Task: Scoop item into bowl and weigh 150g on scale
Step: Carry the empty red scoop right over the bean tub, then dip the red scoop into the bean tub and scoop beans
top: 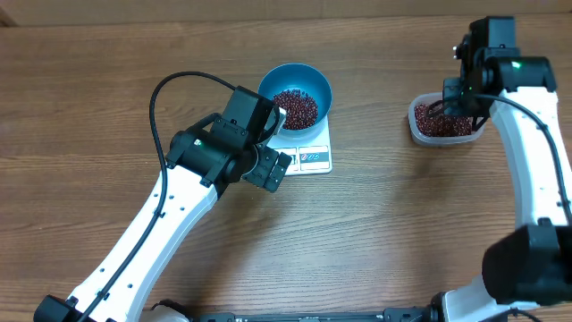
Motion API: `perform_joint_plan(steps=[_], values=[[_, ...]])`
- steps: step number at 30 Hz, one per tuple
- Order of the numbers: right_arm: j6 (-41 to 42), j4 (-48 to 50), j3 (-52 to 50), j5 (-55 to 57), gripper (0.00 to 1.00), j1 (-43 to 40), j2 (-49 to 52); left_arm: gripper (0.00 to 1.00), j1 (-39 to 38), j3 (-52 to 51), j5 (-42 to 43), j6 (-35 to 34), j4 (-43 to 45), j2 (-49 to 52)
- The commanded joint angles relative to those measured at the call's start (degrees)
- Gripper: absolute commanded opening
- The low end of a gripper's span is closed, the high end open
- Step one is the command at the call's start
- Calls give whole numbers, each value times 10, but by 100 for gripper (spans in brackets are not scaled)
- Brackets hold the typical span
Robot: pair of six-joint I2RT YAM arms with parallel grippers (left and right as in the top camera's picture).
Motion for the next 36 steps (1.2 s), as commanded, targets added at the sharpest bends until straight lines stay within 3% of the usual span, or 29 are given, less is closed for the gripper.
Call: perform_joint_plan(steps=[1, 28, 36], values=[[10, -6, -3, 22, 4, -1, 19, 100, 0, -2, 7, 9, 1, -7], [-19, 19, -52, -39, 4, 0, 74, 100, 0, -2, 7, 9, 1, -7], [-30, 33, -55, -144, 4, 0, 73, 100, 0, -2, 7, 9, 1, -7]])
